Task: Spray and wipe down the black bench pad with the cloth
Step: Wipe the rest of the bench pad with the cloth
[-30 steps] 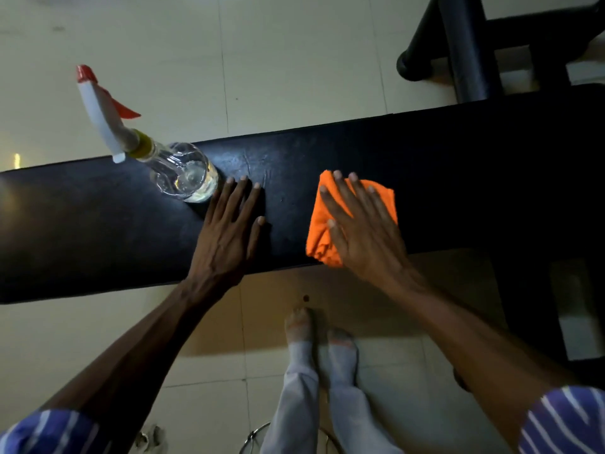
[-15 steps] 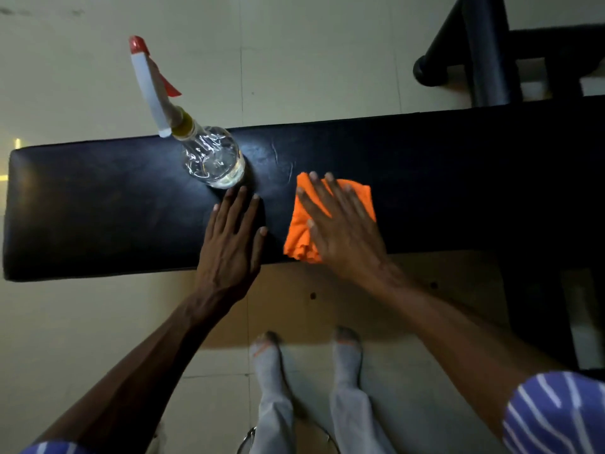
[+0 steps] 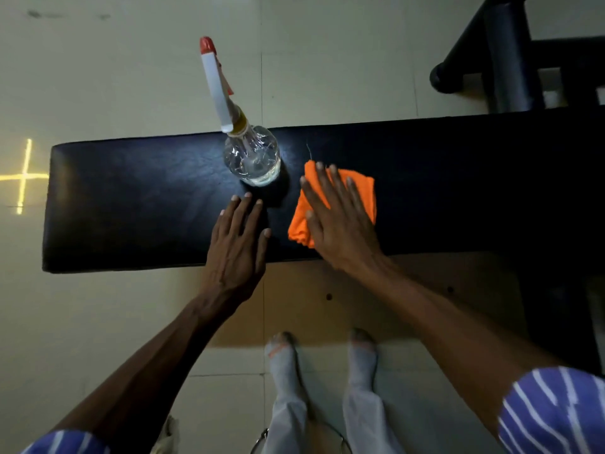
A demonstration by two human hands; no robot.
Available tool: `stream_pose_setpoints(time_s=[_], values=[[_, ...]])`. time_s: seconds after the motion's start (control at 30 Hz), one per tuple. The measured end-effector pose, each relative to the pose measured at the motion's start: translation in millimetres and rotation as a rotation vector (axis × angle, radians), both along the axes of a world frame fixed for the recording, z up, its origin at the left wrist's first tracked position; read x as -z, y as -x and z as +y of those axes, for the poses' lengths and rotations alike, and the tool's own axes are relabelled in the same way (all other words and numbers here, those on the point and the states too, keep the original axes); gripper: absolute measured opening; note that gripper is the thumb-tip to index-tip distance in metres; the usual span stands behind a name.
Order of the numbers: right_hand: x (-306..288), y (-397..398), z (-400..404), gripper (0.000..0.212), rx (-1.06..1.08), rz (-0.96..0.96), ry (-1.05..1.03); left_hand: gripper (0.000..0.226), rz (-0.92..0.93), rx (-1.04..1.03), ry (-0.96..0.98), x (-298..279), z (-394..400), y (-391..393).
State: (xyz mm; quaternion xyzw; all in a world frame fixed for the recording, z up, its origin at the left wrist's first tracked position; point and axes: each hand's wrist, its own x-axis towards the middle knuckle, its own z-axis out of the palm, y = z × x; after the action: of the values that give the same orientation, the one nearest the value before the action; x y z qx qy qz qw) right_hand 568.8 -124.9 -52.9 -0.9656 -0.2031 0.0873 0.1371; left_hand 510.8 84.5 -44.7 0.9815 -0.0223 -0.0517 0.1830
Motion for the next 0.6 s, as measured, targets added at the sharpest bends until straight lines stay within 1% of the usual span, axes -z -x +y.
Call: stream_pose_setpoints(time_s=[0.07,0.13,0.2,0.27,0.37,0.47,0.6], values=[[-2.5,15.4,-8.3,0.062,-0.057,0.071,-0.013,0.051,-0.005,-0.045,0.042,-5.0,-10.7,1.4],[-10.4,18.2,-20.0,0.064,-0.066,0.150,-0.104,0.049,-0.008,-0.100,0.106,-9.9,-24.7,1.4],[-22.9,14.7,-32.1,0.062,0.020,0.210,-0.237,0.047,-0.028,-0.138,0.184,-15.6,-40.6,-2.2],[-35.2,12.1,-44.0,0.057,0.142,0.218,-0.319,0.047,-0.018,-0.143,0.241,-21.4,-57.3,-9.0],[-49.1,11.0,-61.2,0.050,0.298,0.225,-0.388,0.055,0.089,-0.179,0.278,-28.2,-82.5,-23.1],[-57.1,10.3,-75.2,0.045,0.406,0.246,-0.469,0.056,0.188,-0.324,0.334,-31.7,-101.6,-38.5],[-64.5,9.4,-84.7,0.037,0.520,0.280,-0.586,0.054,0.343,-0.632,0.529,-37.9,-105.8,-52.5]])
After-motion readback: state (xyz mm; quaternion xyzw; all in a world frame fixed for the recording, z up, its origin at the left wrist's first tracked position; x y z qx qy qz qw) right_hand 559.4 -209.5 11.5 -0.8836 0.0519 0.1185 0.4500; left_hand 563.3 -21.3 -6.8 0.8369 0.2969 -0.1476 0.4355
